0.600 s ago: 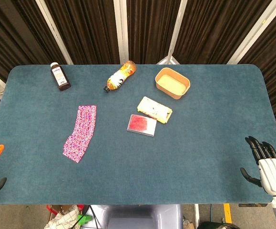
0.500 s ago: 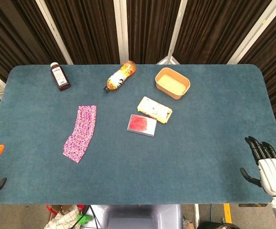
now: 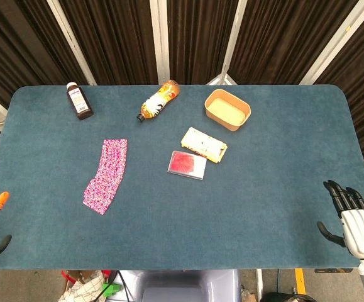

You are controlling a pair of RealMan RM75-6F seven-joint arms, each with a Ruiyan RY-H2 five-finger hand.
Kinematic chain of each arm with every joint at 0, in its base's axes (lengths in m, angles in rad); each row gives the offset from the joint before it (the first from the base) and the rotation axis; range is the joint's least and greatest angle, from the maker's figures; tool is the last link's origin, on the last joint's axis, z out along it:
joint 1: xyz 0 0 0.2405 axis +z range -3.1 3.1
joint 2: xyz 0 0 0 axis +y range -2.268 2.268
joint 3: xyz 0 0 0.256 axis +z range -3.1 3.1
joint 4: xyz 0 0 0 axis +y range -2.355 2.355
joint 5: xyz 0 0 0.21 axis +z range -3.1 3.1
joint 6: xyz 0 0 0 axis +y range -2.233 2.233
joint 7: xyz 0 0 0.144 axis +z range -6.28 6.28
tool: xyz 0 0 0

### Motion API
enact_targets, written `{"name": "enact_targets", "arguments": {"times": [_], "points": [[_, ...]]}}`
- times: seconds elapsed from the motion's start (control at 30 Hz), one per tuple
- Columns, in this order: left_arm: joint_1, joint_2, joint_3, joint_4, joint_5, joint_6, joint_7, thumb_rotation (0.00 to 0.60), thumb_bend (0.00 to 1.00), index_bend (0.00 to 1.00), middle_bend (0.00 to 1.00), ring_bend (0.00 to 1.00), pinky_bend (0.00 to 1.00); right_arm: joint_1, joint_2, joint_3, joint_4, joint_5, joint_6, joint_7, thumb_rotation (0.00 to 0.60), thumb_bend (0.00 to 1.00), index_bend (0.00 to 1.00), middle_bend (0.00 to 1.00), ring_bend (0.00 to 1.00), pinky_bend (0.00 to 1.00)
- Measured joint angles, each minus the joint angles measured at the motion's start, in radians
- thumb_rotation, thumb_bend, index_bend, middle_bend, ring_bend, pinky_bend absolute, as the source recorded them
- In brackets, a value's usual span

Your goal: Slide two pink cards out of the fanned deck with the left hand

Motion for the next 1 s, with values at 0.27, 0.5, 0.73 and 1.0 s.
{"name": "enact_targets", "arguments": {"times": [0.27, 0.5, 0.73, 1.0], "points": [[-0.003, -0.009, 0.008, 0.005, 0.033, 0.001, 0.015, 0.6, 0.38, 0.09, 0.47, 0.38, 0.53, -0.004, 0.005, -0.001, -0.001, -0.004, 0.009, 0.013, 0.6, 0.31, 0.0, 0.11, 0.18, 0.14], [-0.03, -0.025, 0.011, 0.013, 0.047, -0.044, 0.016, 0.6, 0.63, 0.1, 0.86, 0.7, 0.69, -0.006, 0.007, -0.003, -0.003, -0.009, 0.011, 0.017, 0.6, 0.31, 0.0, 0.11, 0.18, 0.14], [-0.096, -0.035, 0.022, 0.003, 0.054, -0.182, 0.025, 0.6, 0.76, 0.11, 0.9, 0.74, 0.7, -0.007, 0.01, -0.002, -0.001, -0.003, 0.011, 0.031, 0.6, 0.31, 0.0, 0.11, 0.18, 0.14], [-0.169, -0.029, 0.027, -0.075, -0.008, -0.378, 0.13, 0.6, 0.77, 0.11, 0.91, 0.75, 0.7, -0.008, 0.011, -0.003, -0.001, -0.004, 0.012, 0.033, 0.6, 0.31, 0.0, 0.11, 0.18, 0.14]]}}
